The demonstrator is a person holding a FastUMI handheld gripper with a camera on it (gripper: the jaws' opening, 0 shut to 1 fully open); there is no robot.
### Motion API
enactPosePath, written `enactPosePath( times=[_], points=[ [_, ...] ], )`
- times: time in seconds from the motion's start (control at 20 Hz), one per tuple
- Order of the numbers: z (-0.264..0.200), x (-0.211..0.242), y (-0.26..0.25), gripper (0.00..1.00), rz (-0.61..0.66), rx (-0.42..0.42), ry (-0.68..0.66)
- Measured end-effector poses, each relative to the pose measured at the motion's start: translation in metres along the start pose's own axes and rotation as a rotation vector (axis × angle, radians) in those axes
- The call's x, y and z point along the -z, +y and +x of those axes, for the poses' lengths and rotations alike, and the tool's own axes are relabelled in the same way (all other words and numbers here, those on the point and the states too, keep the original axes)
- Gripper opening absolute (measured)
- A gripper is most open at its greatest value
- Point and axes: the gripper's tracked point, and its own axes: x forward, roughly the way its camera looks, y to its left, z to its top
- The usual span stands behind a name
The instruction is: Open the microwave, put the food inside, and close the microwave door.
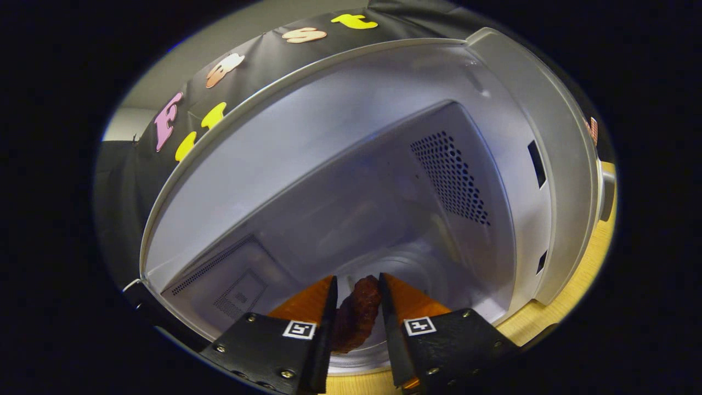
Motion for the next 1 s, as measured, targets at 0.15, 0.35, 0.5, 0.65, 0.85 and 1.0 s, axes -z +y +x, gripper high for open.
enactPosePath(
  times=[0.15, 0.35, 0.5, 0.65, 0.85, 1.0],
  points=[
    [-0.003, 0.001, -0.001, 0.75, -0.029, -0.005, 0.005],
    [-0.016, -0.006, 0.006, 0.95, -0.103, -0.024, -0.018],
    [-0.042, -0.003, 0.028, 0.95, -0.156, -0.097, 0.004],
    [-0.083, 0.002, 0.05, 0.96, -0.246, -0.187, 0.032],
    [-0.157, 0.01, 0.092, 0.96, -0.337, -0.368, 0.057],
    [-0.214, 0.006, 0.121, 0.96, -0.387, -0.48, 0.024]
  ],
)
